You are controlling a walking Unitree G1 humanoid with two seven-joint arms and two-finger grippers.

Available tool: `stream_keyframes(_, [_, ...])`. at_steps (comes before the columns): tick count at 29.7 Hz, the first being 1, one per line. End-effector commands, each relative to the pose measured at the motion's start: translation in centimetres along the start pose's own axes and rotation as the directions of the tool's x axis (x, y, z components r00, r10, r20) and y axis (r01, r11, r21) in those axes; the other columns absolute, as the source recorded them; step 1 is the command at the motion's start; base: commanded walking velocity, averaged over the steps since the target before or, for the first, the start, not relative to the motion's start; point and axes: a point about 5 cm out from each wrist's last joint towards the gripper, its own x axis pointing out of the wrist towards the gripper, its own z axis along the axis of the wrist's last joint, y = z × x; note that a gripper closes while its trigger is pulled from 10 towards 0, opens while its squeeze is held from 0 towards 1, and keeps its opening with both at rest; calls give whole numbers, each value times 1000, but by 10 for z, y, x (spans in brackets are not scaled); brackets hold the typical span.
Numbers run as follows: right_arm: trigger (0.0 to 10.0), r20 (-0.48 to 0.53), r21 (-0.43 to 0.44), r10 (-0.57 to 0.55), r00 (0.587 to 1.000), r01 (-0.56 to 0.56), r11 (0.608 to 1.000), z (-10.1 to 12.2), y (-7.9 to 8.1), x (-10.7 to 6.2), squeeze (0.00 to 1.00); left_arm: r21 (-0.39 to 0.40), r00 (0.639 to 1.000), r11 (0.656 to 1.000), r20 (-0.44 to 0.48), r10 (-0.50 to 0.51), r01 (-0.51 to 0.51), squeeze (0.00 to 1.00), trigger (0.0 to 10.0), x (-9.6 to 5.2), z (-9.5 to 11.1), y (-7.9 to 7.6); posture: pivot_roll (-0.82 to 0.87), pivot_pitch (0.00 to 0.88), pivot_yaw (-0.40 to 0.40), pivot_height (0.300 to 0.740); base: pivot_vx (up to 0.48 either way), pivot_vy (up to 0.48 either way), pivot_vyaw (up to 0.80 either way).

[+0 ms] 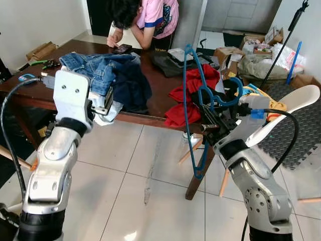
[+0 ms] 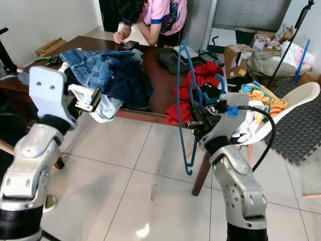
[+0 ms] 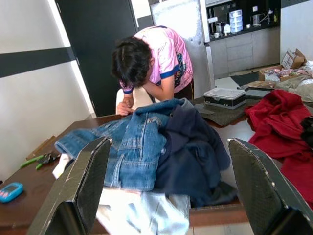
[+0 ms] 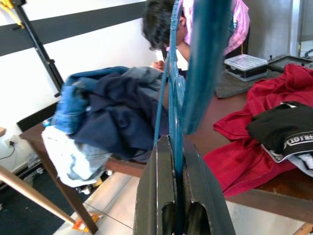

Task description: Hang hanger

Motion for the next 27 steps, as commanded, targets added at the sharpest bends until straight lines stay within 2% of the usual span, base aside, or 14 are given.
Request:
stream_keyframes(1, [10000,8,0,1,1000,-1,1000,0,0,1,0,5,1000,1000,8,12,-12,0,10000,3,1,5,69,66,-54,740,337,0,0])
stream_keyframes(16, [10000,16,2,22,1000,-22,1000,1,4,3,0,21,999,999,21,28,-29,0,10000,3,3,2,71,62,-59,740,343,0,0])
stream_keyframes(27, [10000,10,4,26,1000,-26,1000,0,4,4,0,43,998,997,-9,60,-60,0,10000,-1,-2,3,74,70,-58,740,341,0,0])
